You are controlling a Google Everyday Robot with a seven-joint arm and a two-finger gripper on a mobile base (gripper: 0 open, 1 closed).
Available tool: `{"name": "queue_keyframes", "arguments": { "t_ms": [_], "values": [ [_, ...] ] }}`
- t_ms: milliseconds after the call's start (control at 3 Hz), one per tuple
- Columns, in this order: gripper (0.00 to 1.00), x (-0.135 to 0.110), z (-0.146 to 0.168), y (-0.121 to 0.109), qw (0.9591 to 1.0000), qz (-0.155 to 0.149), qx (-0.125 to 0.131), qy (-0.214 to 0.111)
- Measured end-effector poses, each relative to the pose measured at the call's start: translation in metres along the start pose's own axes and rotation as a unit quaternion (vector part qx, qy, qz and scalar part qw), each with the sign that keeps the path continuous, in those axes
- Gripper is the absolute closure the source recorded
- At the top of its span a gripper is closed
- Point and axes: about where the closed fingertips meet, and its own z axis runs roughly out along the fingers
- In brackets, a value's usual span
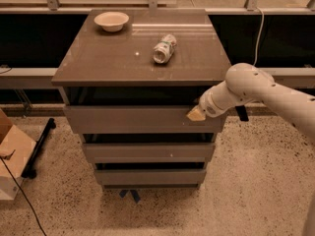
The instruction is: Open top drawer
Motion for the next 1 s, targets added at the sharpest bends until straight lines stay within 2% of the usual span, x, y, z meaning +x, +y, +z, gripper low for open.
{"name": "queue_keyframes", "arguments": {
  "t_ms": [333,1000],
  "values": [
    [0.83,0.0042,-0.0138,0.0190,0.9999,-0.001,-0.008,0.006],
    [0.37,0.0024,-0.0159,0.0183,0.9999,-0.001,-0.008,0.006]
  ]
}}
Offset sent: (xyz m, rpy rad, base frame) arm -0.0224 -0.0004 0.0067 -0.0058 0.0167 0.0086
